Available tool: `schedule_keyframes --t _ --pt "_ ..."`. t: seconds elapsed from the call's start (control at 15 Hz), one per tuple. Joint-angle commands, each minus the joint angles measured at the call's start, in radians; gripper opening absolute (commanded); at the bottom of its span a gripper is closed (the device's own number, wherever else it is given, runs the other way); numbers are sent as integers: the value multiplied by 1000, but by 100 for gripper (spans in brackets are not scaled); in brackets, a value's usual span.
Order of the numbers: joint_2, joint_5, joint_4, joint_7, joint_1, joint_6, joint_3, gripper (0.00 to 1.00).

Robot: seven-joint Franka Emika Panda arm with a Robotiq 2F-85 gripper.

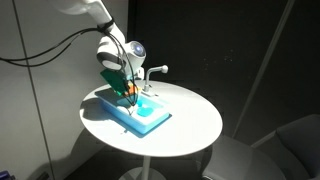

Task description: Pick up the blue mug from the dish rack and put it on the table

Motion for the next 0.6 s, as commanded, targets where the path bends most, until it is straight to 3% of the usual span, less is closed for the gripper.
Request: schedule_keyframes --t 0.0,0.53 --pt "16 -2 33 -14 -14 -24 9 1" --pt "-4 0 30 -20 -12 -27 14 2"
